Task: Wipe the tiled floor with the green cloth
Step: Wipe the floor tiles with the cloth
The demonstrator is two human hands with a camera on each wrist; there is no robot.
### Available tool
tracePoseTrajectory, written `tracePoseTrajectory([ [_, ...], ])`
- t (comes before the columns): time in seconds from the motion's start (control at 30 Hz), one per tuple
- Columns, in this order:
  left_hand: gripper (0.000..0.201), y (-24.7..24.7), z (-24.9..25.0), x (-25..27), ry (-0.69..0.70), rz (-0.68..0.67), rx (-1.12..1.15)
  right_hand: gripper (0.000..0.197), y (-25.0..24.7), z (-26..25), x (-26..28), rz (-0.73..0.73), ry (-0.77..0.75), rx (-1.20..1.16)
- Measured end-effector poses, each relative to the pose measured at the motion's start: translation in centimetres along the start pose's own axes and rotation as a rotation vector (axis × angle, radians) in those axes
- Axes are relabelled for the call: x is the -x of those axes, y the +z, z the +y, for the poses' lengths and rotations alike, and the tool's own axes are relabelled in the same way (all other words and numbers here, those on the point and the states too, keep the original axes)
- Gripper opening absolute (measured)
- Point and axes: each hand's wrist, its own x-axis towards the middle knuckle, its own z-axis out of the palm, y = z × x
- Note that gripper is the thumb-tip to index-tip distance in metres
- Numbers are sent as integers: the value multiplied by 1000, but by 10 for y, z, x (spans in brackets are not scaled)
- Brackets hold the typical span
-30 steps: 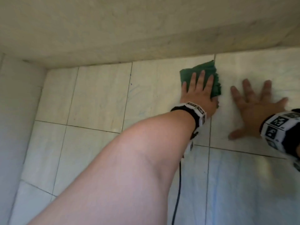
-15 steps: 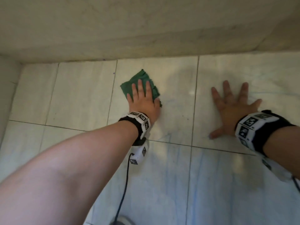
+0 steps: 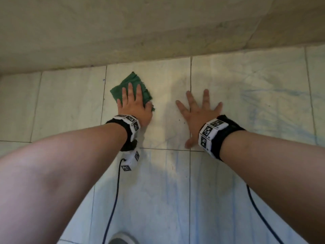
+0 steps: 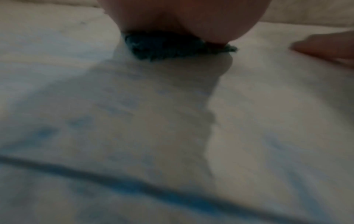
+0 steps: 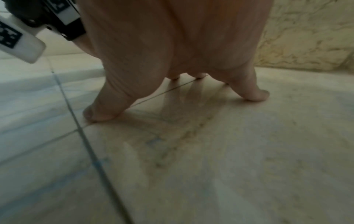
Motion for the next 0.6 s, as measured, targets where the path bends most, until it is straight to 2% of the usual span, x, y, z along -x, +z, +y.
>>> tracePoseTrajectory([
  [0.1, 73, -11, -46, -14, -180, -40, 39, 155, -1, -4, -5, -14, 21, 6],
  [0.2, 72, -9, -53, -9, -191, -16, 45, 156, 0, -3, -8, -7, 20, 39],
  [0.27, 74, -3, -34, 8, -86, -8, 0, 159, -1, -2, -9, 6, 13, 44],
  [0.37, 78, 8, 12, 46, 194, -34, -94, 159, -3, 0, -8, 24, 20, 42],
  [0.43, 81, 18, 49, 70, 351, -102, -164, 156, -4, 1, -6, 30, 48, 42],
  [0.53, 80, 26, 77, 86, 422, -139, -207, 148, -4, 2, -8, 31, 92, 17],
  [0.6, 81, 24, 71, 82, 431, -127, -211, 154, -4, 4, -8, 36, 91, 26],
])
